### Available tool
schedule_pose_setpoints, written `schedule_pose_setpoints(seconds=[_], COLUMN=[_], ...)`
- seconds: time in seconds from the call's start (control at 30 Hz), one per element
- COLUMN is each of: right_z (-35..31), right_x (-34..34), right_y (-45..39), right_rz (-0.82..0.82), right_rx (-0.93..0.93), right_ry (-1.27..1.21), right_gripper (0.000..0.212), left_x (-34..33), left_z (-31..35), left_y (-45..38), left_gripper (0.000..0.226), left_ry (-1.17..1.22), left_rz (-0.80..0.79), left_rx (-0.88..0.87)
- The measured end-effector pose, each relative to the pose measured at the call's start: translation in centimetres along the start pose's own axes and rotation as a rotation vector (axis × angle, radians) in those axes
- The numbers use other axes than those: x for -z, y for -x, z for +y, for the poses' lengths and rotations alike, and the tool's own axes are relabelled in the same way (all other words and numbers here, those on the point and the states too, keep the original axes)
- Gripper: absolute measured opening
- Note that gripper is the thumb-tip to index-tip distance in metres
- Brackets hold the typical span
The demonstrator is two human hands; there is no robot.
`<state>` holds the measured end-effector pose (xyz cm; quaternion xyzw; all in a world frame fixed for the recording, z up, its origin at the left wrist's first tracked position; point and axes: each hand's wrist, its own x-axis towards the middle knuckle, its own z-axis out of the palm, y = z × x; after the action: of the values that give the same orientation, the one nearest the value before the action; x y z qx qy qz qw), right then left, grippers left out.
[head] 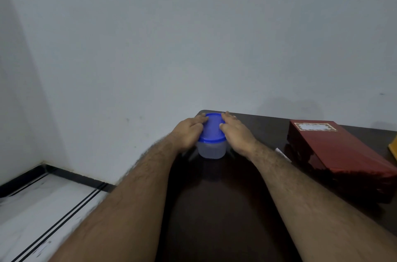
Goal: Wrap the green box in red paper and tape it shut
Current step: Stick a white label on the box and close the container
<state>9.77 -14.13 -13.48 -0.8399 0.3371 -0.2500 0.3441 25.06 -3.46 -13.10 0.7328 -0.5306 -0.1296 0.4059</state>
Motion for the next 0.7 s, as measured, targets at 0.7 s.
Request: schedule_pose_setpoints(seconds=[0.7], right_z=[0.2], right_x=[1.2], right_y=[-0.6], right_rz=[-0.059], right_rx=[-0.011], right_ry=[0.309], right_gripper=[0.055], left_x=[2.4], left_z=[1.5], left_y=[-1.5], left_gripper=[0.096], left_ry=[-0.684], left_rz=[-0.229], left_rx=[-0.204])
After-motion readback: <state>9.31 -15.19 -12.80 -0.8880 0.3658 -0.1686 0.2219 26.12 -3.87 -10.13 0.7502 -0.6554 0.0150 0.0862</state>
